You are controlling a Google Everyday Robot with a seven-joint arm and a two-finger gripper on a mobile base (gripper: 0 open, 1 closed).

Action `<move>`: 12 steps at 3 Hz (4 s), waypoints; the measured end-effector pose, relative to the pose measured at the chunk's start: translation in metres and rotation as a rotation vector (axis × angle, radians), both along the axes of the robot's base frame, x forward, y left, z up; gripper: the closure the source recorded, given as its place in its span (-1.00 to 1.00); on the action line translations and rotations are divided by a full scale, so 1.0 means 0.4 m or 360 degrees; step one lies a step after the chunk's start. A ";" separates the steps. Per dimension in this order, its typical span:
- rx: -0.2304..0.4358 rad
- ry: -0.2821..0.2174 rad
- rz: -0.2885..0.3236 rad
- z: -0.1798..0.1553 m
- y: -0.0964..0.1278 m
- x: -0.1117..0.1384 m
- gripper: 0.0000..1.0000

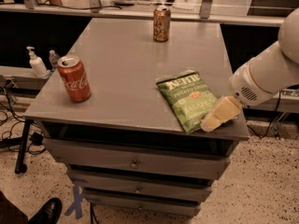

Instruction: Move green jalapeno chip bag near orange can

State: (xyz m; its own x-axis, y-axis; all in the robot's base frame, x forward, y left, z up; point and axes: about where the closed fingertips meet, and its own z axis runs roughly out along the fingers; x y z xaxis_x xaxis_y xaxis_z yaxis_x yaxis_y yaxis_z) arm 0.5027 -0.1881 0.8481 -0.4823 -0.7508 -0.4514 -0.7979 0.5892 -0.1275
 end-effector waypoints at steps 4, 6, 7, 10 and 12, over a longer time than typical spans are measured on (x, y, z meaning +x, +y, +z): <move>0.0062 0.0122 -0.0115 -0.034 0.004 0.038 0.73; 0.0025 -0.0005 -0.0146 0.073 -0.028 0.112 1.00; -0.0036 -0.0181 -0.0189 0.216 -0.072 0.172 1.00; -0.0087 -0.0205 -0.0279 0.184 -0.164 0.328 1.00; -0.0157 -0.0139 -0.0318 0.121 -0.242 0.495 1.00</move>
Offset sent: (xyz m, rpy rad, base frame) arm 0.0129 0.0022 -0.0219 0.0560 0.0912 -0.0804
